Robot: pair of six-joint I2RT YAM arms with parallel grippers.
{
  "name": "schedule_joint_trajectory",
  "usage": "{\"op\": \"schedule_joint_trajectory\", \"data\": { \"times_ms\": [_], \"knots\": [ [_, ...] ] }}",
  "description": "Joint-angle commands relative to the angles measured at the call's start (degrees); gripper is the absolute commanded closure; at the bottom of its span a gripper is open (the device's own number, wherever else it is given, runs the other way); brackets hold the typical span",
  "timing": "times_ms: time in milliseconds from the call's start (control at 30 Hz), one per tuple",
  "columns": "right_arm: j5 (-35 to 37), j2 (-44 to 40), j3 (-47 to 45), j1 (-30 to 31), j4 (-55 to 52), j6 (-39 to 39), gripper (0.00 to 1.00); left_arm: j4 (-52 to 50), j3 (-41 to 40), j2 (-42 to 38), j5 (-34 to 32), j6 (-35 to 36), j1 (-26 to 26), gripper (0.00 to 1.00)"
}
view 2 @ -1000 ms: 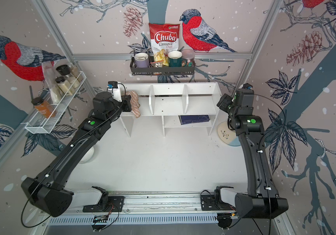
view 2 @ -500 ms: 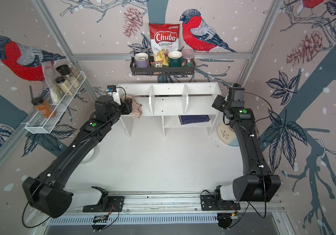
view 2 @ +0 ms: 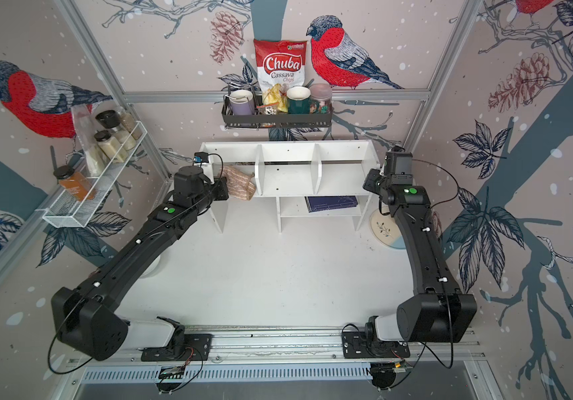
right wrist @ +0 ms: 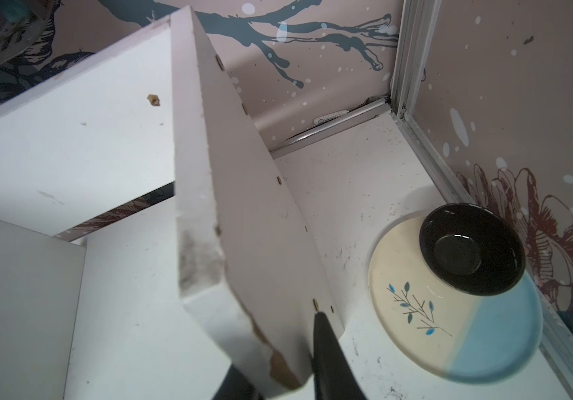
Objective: Wipe the bookshelf clean with a cloth
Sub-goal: Wipe the dust from the shelf.
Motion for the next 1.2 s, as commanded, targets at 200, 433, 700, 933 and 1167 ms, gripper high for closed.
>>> {"op": "schedule_joint_trajectory", "data": {
  "times_ms": [200, 433, 700, 933, 1167],
  "knots": [
    [-3.12, 0.57, -0.40, -0.65, 2.86, 3.09, 0.94, 2.81, 12.24, 7.95, -10.24, 4.04, 0.19, 1.00],
    [-4.00, 0.57, -0.03, -0.69, 3.16, 3.47, 0.99, -7.93, 21.08, 10.79, -22.29, 8.70, 0.18, 1.00],
    [-4.73, 0.54, -0.45, -0.68, 3.85, 4.06, 1.00, -7.98, 9.30, 4.11, -9.66, 4.82, -1.63, 1.00],
    [-5.06, 0.52, -1.20, -0.68, 4.34, 4.27, 1.00, -7.03, 5.60, 4.48, -4.22, 3.75, -6.45, 1.00],
    [-5.80, 0.51, -2.10, -0.69, 4.72, 4.36, 1.00, -8.80, 19.60, 11.81, -9.70, 1.37, -4.98, 1.00]
  ]
}}
